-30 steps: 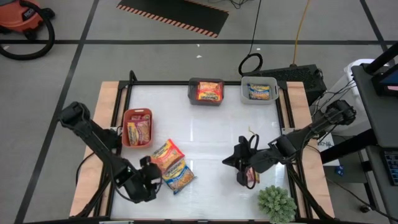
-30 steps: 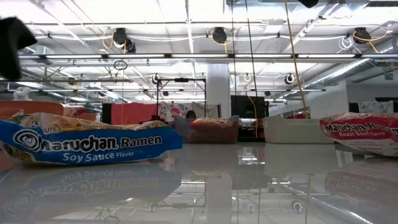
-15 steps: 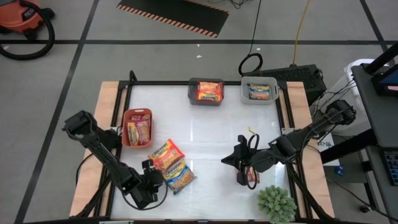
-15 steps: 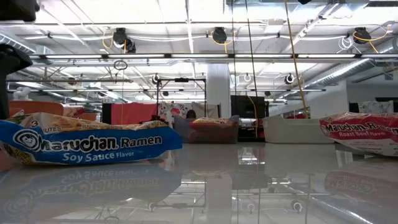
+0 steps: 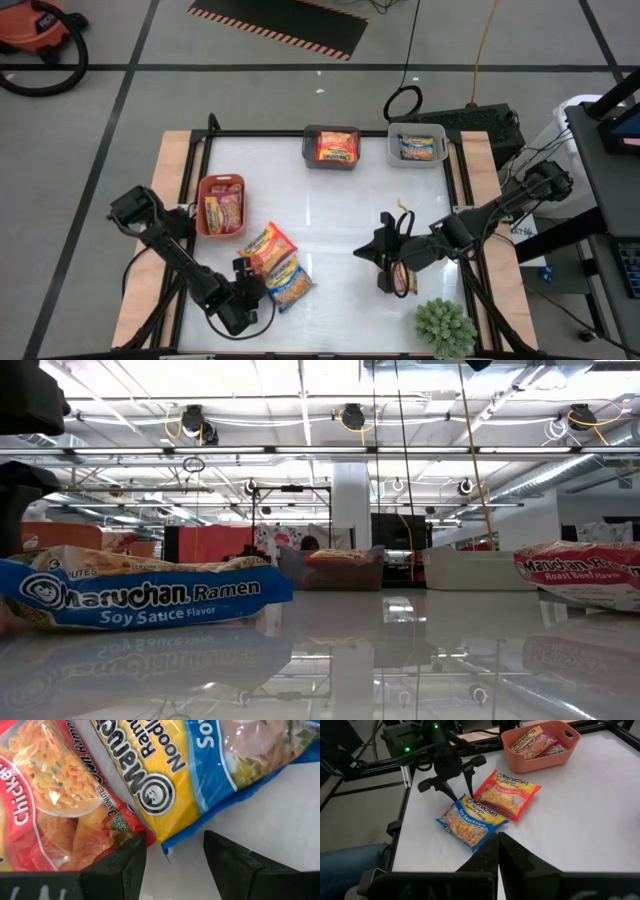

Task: Sort Maruchan noodles
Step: Put the blue noodle pack into the gray bin

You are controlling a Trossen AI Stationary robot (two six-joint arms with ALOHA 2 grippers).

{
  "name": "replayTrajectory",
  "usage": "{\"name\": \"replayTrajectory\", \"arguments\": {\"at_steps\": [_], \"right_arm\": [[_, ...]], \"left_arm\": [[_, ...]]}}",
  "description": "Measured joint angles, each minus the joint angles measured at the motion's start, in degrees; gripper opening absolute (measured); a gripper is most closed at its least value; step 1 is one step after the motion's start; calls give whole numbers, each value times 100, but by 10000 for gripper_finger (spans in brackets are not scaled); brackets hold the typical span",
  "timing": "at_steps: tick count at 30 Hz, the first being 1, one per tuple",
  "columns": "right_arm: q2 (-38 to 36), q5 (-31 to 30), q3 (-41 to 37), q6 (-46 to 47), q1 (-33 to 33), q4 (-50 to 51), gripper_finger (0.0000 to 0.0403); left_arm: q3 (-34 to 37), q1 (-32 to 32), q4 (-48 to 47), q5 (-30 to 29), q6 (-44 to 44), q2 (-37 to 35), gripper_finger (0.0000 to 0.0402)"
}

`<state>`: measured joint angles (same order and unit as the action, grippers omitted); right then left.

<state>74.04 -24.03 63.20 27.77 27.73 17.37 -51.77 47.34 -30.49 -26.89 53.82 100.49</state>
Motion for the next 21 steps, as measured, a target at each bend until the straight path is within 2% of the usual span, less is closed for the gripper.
{"name": "replayTrajectory", "arguments": {"at_steps": [6,14,18,21], "right_arm": [[0,2,0,-13,-1,0,0],[0,4,0,-22,-1,0,0],[0,4,0,-156,-1,2,0],[17,2,0,-325,-21,1,0]], "left_arm": [[19,-62,235,-192,-327,4,186],[27,-249,378,-234,-559,9,74],[-8,-335,352,-200,-951,10,15],[-83,-406,285,-142,-1369,11,8]]}}
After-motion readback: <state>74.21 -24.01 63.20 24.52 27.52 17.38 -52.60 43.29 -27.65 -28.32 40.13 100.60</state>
